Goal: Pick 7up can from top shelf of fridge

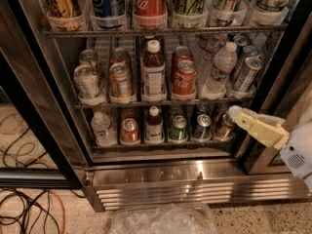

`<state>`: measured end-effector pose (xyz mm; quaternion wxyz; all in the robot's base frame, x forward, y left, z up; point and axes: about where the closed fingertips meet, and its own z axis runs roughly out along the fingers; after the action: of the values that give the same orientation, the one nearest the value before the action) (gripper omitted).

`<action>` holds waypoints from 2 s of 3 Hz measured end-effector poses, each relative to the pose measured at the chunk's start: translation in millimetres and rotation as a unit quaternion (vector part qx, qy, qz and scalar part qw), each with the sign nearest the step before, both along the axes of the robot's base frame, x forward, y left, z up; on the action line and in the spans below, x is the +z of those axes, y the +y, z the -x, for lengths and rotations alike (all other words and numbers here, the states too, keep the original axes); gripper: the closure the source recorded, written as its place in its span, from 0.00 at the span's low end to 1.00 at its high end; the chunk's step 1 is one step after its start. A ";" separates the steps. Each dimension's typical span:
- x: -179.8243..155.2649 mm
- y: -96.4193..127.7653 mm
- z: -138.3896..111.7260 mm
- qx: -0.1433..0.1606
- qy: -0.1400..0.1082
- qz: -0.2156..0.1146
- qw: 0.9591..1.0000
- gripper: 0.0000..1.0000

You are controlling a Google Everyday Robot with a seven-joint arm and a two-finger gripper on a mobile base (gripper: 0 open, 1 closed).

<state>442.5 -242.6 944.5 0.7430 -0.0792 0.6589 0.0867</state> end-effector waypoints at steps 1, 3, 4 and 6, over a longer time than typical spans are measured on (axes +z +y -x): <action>14.8 -3.2 -9.3 -0.021 -0.031 0.030 0.999 0.00; 48.2 0.0 -16.1 -0.048 -0.086 0.066 0.993 0.00; 54.9 6.4 -25.0 -0.039 -0.079 0.044 0.995 0.00; 58.4 20.1 -33.9 -0.019 -0.044 0.008 0.999 0.00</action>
Offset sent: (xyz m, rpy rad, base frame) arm 0.0167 0.0008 0.0497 -0.1846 -0.1987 -0.1336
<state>476.4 -222.6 1002.9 0.7724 -0.0767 0.6273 0.0634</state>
